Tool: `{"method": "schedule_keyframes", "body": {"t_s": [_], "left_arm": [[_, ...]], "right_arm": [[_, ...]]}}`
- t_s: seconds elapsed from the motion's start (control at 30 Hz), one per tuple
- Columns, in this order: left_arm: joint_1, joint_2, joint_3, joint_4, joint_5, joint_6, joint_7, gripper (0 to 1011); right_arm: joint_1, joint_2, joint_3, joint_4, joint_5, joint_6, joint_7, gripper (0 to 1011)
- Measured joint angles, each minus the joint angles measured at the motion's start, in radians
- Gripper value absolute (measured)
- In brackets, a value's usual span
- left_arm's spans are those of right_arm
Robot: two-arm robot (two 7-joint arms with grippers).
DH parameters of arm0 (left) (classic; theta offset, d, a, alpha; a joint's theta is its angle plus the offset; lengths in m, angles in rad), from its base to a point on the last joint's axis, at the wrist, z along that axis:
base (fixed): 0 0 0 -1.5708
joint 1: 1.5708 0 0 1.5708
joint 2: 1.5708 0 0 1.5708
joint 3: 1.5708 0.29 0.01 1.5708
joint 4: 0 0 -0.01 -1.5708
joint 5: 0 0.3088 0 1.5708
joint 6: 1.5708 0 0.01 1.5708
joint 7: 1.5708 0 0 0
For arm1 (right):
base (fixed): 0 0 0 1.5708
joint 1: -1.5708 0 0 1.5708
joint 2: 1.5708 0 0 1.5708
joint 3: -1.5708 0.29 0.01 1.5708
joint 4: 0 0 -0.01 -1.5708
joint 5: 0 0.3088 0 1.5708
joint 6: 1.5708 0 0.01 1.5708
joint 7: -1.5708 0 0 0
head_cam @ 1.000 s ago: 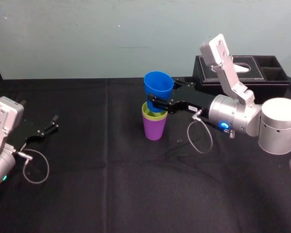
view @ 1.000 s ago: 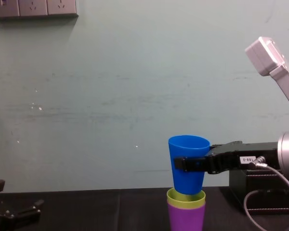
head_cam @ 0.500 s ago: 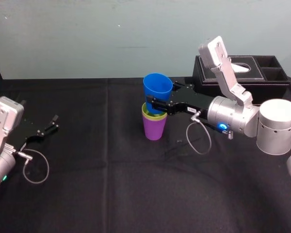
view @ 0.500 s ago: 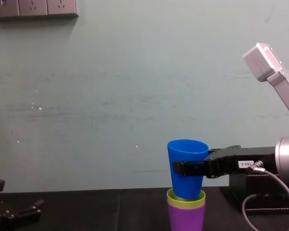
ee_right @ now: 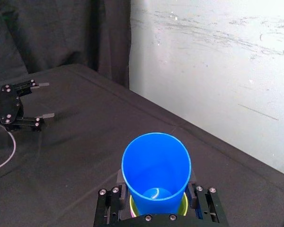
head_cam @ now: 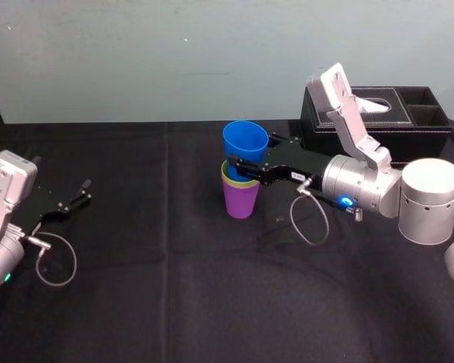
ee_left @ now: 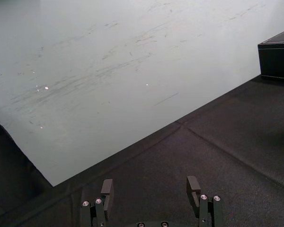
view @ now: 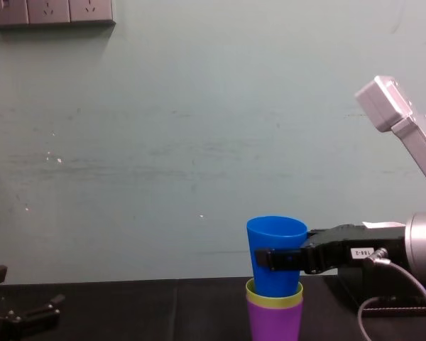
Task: Stack the three plastic cups sequentially using one hand.
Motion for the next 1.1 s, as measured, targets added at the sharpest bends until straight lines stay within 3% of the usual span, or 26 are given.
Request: {"method": "schedule_keyframes", "body": {"t_s": [1.1], "left_arm": [[0.000, 0.000, 0.000, 0.000, 0.000, 0.000, 0.000, 1010]], "right_arm": [[-0.002, -0.010, -0.011, 0.037, -0.018, -0.009, 0.009, 718]]}}
